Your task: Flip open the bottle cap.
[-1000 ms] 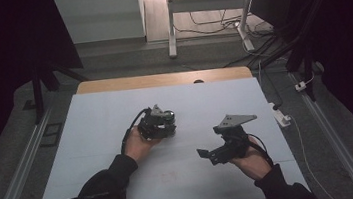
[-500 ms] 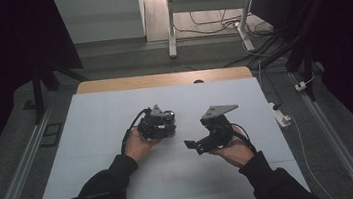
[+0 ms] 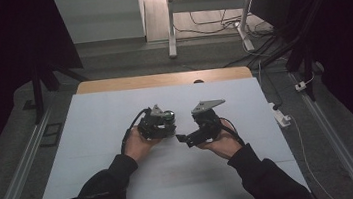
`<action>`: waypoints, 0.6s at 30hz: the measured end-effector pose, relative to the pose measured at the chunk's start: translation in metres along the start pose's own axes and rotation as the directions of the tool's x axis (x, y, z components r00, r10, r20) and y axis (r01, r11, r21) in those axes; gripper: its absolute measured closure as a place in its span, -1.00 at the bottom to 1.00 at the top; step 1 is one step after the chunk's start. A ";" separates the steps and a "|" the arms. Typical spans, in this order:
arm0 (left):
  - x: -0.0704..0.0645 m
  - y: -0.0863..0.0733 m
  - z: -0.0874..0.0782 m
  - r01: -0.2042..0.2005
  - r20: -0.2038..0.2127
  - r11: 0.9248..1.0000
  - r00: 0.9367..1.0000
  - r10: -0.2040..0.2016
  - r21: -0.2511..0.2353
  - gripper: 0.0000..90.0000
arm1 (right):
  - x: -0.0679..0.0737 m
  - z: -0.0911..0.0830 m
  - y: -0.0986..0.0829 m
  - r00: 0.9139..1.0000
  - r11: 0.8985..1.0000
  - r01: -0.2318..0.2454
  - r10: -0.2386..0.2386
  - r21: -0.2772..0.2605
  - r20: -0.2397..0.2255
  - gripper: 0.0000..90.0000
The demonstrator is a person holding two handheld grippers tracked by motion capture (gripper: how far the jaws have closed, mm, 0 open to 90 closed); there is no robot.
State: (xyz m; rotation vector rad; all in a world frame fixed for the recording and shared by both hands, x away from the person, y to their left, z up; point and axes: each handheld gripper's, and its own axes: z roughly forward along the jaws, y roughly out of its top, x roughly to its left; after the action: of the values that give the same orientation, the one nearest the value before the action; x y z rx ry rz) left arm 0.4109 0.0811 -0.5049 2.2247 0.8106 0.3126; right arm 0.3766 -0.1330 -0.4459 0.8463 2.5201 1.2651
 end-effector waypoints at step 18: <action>0.000 0.000 0.000 0.001 0.000 1.000 1.000 -0.001 -0.001 0.20 | -0.005 0.010 0.011 0.998 0.998 0.054 -0.053 0.023 -0.028 0.47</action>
State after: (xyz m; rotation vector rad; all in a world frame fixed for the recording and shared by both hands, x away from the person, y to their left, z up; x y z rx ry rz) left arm 0.4105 0.0810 -0.5051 2.2232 0.8112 0.3132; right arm 0.3894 -0.1243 -0.4441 0.7656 2.5659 1.2417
